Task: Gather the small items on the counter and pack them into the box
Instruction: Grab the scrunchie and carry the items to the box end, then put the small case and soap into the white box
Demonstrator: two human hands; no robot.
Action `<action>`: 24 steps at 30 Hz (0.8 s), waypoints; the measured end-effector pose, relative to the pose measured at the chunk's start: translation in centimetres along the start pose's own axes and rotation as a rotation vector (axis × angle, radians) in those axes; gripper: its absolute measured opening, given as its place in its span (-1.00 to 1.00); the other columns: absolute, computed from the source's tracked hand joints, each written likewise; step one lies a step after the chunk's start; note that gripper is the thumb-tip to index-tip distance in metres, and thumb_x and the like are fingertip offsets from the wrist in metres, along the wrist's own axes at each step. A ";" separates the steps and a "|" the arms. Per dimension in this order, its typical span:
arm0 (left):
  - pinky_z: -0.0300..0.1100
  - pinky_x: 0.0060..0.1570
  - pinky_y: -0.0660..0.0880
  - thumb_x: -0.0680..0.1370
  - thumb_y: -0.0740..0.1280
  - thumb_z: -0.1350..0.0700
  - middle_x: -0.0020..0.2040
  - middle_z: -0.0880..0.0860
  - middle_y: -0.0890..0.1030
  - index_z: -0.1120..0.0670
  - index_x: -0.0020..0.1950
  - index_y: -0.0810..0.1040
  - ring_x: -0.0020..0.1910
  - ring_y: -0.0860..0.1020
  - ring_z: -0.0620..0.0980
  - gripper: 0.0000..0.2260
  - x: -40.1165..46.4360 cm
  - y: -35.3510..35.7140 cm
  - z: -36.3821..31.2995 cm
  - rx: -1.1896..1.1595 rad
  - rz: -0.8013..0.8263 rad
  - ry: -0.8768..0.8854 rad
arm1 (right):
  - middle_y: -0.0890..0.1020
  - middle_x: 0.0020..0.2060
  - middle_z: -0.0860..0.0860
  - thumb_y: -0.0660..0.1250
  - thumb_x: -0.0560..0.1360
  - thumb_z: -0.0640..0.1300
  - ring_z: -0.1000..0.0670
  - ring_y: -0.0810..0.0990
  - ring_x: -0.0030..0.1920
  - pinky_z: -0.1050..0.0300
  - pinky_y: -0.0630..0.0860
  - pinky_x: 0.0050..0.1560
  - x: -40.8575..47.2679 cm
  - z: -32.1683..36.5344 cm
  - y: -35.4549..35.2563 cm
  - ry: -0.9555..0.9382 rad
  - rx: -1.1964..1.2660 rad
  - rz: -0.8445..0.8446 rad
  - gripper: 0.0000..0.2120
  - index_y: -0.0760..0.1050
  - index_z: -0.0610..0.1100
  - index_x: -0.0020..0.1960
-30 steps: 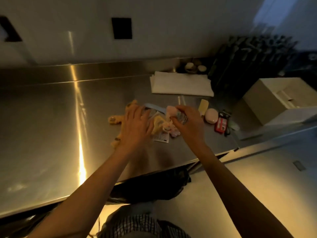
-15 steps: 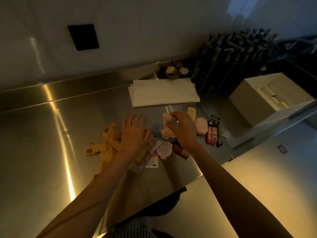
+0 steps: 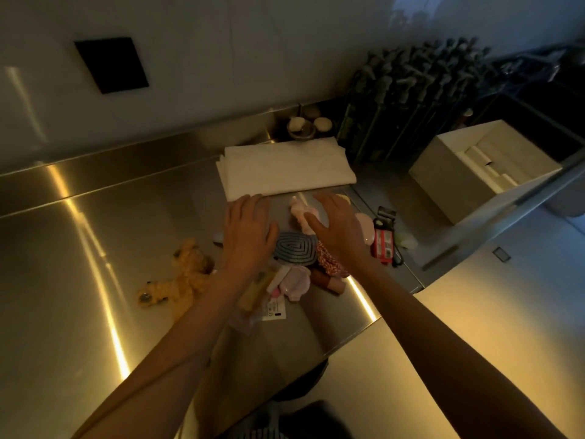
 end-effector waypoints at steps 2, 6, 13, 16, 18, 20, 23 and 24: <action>0.08 0.19 0.42 0.53 0.13 0.03 0.17 0.23 0.56 0.25 0.22 0.53 0.16 0.49 0.23 -0.60 -1.0 1.0 -1.2 0.004 0.017 0.027 | 0.45 0.29 -0.06 0.24 0.58 0.02 0.02 0.37 0.27 0.23 0.28 0.15 -1.3 -0.9 0.2 0.017 0.034 -0.003 -0.62 0.38 -0.12 0.33; 0.07 0.22 0.35 0.55 0.13 -0.01 0.17 0.19 0.56 0.19 0.24 0.53 0.16 0.50 0.19 -0.60 -3.7 3.7 -2.4 0.065 0.086 -0.005 | 0.52 0.17 -0.10 0.29 0.56 -0.07 0.04 0.39 0.17 0.19 0.36 0.12 -3.7 -2.2 0.2 -0.041 0.009 -0.085 -0.72 0.46 -0.17 0.22; 0.11 0.19 0.39 0.56 0.16 0.01 0.19 0.21 0.54 0.19 0.26 0.52 0.17 0.47 0.23 -0.62 -3.9 7.6 -6.1 0.087 0.049 -0.090 | 0.50 0.28 -0.17 0.03 0.58 0.10 -0.16 0.37 0.36 -0.08 0.19 0.42 -3.4 -8.0 0.1 -0.143 -0.110 0.045 -0.51 0.45 -0.18 0.30; 0.10 0.20 0.35 0.56 0.18 0.05 0.22 0.21 0.52 0.19 0.29 0.50 0.19 0.44 0.21 -0.64 -2.7 9.2 -9.5 0.131 -0.003 -0.123 | 0.51 0.27 -0.18 0.08 0.58 0.06 -0.18 0.40 0.35 -0.07 0.19 0.38 -2.1 -11.9 -1.2 -0.213 -0.121 0.083 -0.56 0.47 -0.18 0.29; 0.10 0.20 0.36 0.57 0.14 0.04 0.24 0.23 0.52 0.21 0.30 0.49 0.21 0.45 0.23 -0.61 -1.9 10.5 -11.9 0.163 -0.033 -0.145 | 0.50 0.29 -0.16 0.08 0.58 0.07 -0.17 0.41 0.34 0.01 0.18 0.35 -1.3 -14.5 -2.4 -0.263 -0.132 0.114 -0.55 0.45 -0.17 0.31; 0.09 0.21 0.35 0.59 0.14 0.04 0.25 0.22 0.50 0.20 0.30 0.49 0.23 0.43 0.23 -0.63 -1.6 11.7 -14.2 0.180 -0.055 -0.195 | 0.45 0.34 -0.14 0.11 0.58 0.09 -0.14 0.37 0.37 0.04 0.14 0.36 -0.8 -17.3 -3.2 -0.306 -0.146 0.179 -0.55 0.39 -0.14 0.36; 0.11 0.25 0.35 0.59 0.19 0.07 0.29 0.19 0.49 0.17 0.31 0.49 0.27 0.41 0.21 -0.66 -1.5 13.1 -17.2 0.211 -0.072 -0.277 | 0.43 0.35 -0.11 0.25 0.57 0.04 -0.10 0.33 0.39 0.01 0.18 0.40 -0.5 -21.0 -4.7 -0.346 -0.085 0.237 -0.56 0.36 -0.11 0.38; 0.13 0.27 0.33 0.59 0.19 0.07 0.30 0.19 0.48 0.16 0.32 0.48 0.28 0.41 0.21 -0.66 -1.5 13.5 -18.2 0.232 -0.058 -0.297 | 0.44 0.35 -0.10 0.25 0.57 0.04 -0.09 0.33 0.39 0.03 0.19 0.40 -0.5 -22.0 -5.5 -0.353 -0.057 0.242 -0.58 0.37 -0.10 0.37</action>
Point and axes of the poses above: each hand's wrist, its own x-axis towards the middle knuckle, its own y-axis out of the palm, z = x × y, the point moved 7 cm from there along x, towards the middle knuckle
